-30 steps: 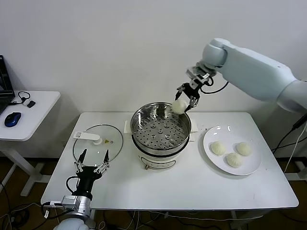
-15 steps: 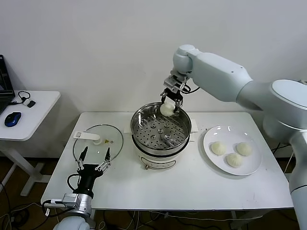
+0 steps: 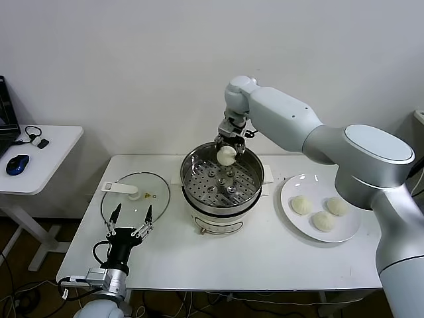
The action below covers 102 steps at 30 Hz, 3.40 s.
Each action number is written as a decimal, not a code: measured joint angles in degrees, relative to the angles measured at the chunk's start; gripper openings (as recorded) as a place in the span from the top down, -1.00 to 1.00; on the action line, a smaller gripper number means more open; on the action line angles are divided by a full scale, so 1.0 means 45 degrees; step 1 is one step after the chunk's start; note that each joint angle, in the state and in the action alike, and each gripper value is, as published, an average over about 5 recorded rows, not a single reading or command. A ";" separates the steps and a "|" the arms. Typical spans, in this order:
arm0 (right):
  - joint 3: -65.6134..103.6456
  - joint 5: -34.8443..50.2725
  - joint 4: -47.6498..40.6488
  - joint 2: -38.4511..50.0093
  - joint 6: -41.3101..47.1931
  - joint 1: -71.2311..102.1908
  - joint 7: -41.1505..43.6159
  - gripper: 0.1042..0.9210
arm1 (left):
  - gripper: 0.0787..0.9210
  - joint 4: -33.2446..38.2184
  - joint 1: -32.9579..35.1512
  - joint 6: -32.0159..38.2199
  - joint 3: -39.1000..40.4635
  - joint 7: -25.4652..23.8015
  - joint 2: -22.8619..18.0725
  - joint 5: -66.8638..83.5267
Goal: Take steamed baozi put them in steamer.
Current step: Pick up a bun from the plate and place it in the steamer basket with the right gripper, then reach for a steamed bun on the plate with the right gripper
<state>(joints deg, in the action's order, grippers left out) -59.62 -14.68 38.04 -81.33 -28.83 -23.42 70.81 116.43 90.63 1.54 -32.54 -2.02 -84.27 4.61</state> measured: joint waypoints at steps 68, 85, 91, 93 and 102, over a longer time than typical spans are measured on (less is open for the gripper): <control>-0.2984 0.7983 0.3249 0.7185 0.6045 -0.2313 0.1246 -0.76 | -0.77 0.0486 0.0204 -0.0013 0.0046 -0.0003 0.0050 0.0081; -0.1432 0.6731 0.2469 0.7675 0.7030 0.0530 0.0505 -0.76 | -0.77 0.0464 0.0197 -0.0075 0.0211 0.0010 0.0023 -0.0008; -0.1085 0.6278 0.2236 0.7418 0.7160 0.1290 0.0257 -0.76 | -0.77 0.0460 0.0258 -0.0050 0.0218 0.0005 0.0003 -0.0007; -0.0970 0.6131 0.2137 0.7341 0.7181 0.1512 0.0204 -0.76 | -0.77 0.0460 0.0273 -0.0040 0.0214 0.0004 0.0003 -0.0003; -0.0486 0.5469 0.1742 0.7176 0.7176 0.2377 0.0075 -0.76 | -0.77 0.0419 0.0303 0.0008 0.0197 0.0004 -0.0016 0.0052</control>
<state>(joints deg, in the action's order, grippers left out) -61.81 9.93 45.88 -49.04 3.46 -12.73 71.15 118.31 92.00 1.58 -31.65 -2.01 -84.34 4.84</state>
